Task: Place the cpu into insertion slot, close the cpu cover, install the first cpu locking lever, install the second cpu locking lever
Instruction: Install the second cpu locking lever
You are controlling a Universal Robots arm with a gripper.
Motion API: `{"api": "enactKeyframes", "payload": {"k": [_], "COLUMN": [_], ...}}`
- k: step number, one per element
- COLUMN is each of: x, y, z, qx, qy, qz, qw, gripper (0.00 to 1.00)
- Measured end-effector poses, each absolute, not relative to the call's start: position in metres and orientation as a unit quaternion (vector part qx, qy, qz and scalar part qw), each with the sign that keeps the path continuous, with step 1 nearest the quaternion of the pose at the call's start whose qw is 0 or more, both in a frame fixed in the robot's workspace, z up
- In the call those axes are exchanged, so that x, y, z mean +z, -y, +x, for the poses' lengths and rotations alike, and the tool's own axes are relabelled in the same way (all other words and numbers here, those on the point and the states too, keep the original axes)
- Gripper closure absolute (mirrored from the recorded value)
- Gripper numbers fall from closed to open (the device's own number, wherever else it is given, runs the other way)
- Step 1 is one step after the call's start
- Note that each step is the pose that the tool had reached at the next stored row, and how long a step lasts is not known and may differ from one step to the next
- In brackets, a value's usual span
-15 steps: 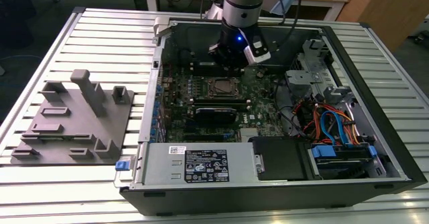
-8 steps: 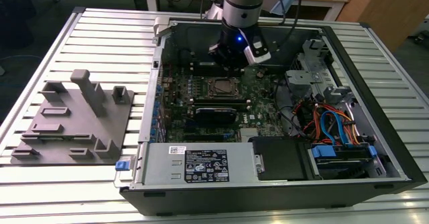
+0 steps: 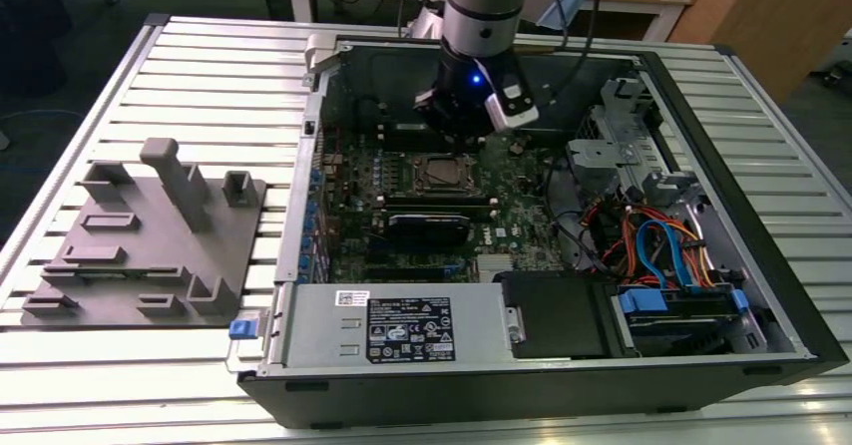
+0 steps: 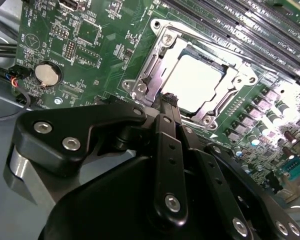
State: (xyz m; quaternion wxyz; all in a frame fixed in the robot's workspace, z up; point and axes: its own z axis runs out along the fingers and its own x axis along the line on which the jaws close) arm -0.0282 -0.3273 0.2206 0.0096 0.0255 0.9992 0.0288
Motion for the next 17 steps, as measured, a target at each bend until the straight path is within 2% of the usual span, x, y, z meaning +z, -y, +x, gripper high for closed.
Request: {"api": "enactKeyframes", "payload": {"k": [17], "x": [0.2206], "y": [0.3314], "z": [-0.0282], "qx": [0.028], "qy": [-0.999], "qz": [0.025], "qw": [0.01], "gripper": [0.9]}}
